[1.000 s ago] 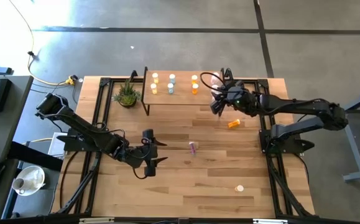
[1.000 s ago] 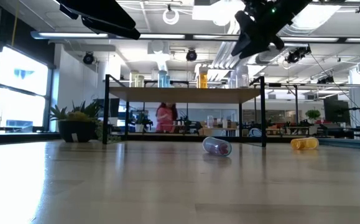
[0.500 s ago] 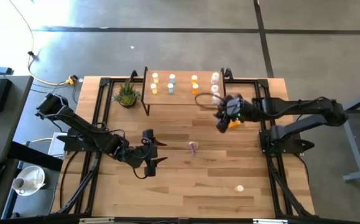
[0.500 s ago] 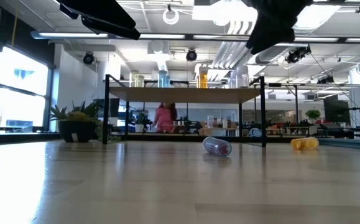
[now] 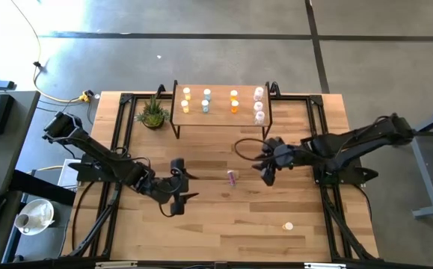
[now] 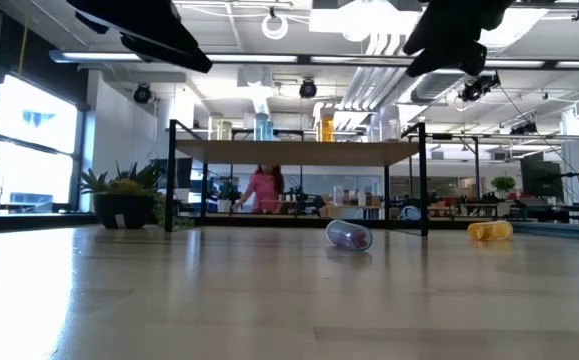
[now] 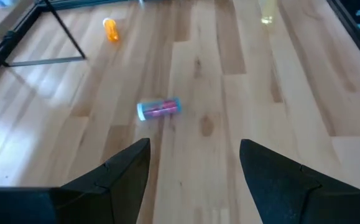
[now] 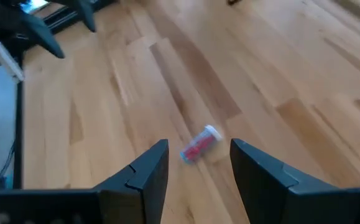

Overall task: Pick and place medicine bottles onto shelf by color
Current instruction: Put the blue pill bottle on the shelf aligned with the other blue pill bottles

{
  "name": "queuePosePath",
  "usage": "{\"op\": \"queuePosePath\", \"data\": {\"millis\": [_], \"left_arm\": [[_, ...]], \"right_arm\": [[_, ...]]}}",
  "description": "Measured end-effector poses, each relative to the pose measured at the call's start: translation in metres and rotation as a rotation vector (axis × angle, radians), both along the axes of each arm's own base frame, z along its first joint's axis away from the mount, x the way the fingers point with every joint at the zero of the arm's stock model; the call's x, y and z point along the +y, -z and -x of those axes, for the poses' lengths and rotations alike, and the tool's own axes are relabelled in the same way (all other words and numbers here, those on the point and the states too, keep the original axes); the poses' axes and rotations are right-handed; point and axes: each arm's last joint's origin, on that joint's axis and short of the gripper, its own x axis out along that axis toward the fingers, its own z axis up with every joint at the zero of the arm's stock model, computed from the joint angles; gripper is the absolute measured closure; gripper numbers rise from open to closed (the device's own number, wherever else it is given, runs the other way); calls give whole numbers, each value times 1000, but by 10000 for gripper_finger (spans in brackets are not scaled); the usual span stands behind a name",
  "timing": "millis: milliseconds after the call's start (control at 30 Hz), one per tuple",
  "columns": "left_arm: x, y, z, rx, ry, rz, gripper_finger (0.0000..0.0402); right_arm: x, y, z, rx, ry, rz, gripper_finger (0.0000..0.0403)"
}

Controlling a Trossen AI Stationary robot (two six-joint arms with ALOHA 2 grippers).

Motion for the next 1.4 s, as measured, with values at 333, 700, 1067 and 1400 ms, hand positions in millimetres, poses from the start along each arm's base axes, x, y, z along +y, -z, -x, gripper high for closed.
{"op": "queuePosePath", "data": {"millis": [333,700,1067,1400], "left_arm": [[-13,-2,18,35,-10,11,163],[-7,-3,27,84,-45,41,163],[5,-4,22,87,-82,59,163],[5,-4,22,113,-36,112,163]], "right_arm": [[12,31,-37,-25,-49,11,240],[20,32,-80,93,26,-17,239],[6,86,-106,324,163,-138,239],[2,120,-115,423,192,-158,239]]}}
